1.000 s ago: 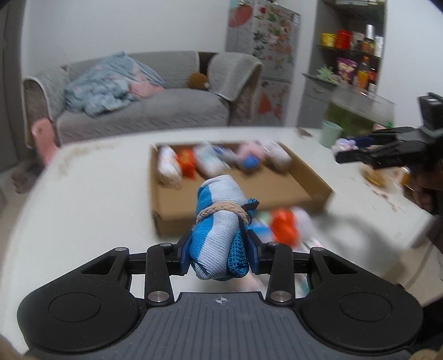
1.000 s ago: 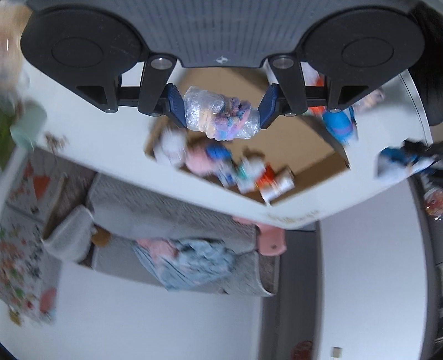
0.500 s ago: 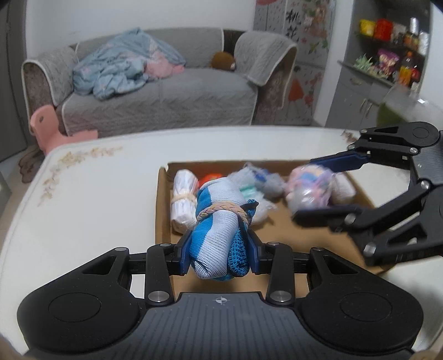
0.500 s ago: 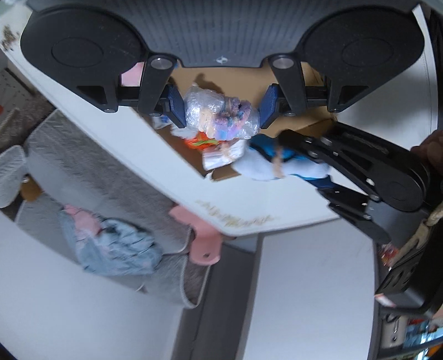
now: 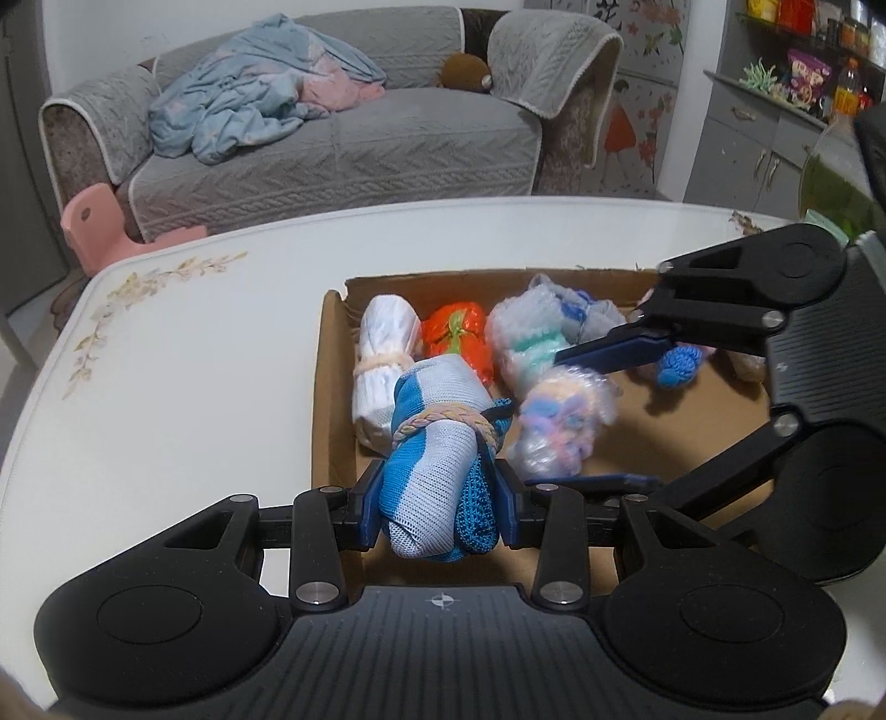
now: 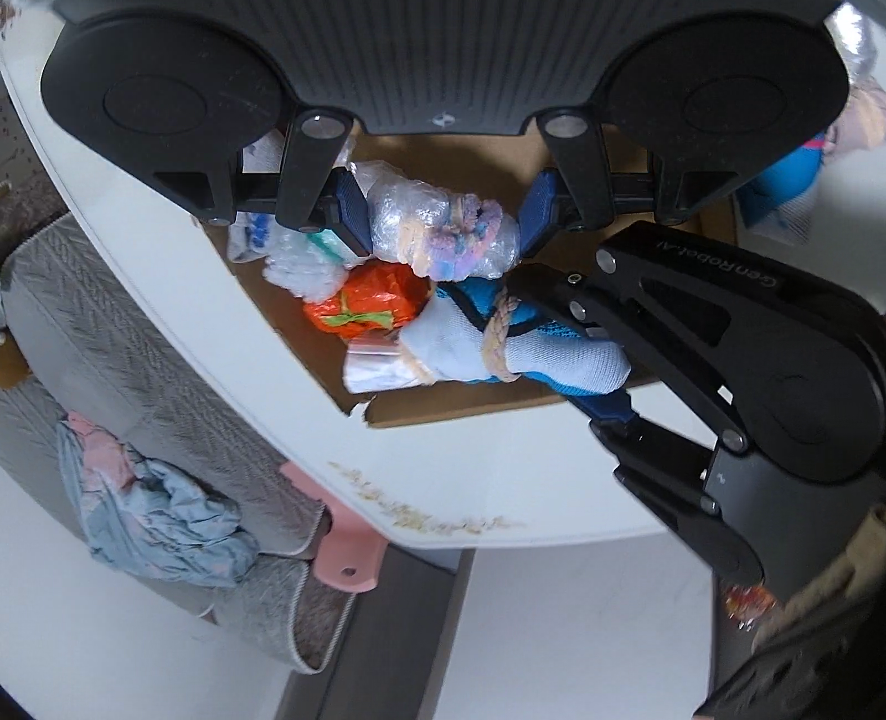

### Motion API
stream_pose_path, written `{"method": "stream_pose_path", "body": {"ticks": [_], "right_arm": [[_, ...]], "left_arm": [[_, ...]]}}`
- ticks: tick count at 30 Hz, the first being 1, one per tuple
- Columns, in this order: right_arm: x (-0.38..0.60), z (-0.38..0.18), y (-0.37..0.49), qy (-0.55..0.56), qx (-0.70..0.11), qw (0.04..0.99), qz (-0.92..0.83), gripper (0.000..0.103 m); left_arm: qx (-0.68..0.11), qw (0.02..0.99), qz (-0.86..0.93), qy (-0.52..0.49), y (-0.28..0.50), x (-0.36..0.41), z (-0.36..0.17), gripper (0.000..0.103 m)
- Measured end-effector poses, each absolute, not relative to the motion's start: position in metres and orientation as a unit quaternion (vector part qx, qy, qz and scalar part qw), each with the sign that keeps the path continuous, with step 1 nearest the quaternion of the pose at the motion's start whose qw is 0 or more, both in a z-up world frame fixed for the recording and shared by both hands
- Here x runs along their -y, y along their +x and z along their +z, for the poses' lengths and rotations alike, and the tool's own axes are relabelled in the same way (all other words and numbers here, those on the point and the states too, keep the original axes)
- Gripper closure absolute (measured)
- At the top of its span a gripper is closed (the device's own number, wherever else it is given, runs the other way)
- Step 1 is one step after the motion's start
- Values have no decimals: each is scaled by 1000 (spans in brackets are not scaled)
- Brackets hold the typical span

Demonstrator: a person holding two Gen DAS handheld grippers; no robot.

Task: Organize objects
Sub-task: 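Carry both bundles into the box and open both tools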

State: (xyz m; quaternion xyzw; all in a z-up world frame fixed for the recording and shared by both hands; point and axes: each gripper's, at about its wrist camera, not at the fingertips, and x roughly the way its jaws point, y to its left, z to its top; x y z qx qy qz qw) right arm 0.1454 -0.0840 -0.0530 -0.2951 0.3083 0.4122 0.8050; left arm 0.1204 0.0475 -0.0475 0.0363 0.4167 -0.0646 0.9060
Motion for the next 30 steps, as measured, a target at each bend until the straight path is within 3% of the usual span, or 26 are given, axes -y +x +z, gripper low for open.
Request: {"method": "stream_pose_path", "body": {"ticks": [21,25,28,30], "right_arm": [[77,-62,149,-334,-332,780,413,48],[82,-59,147,-333,-332,782,409,45],[85,-57,146,-333,-330,783,408,40],[88,-56,145,-327,-331,784,410,37]], "left_arm": [[-462,885,-42,46,138,-42,-58,51],[-461,885,-43,43,137,-41,-54,43],[-450,891,-38,51,134,-38,-47,27],[-446,893,-39,52,132,-37,-42,25]]}}
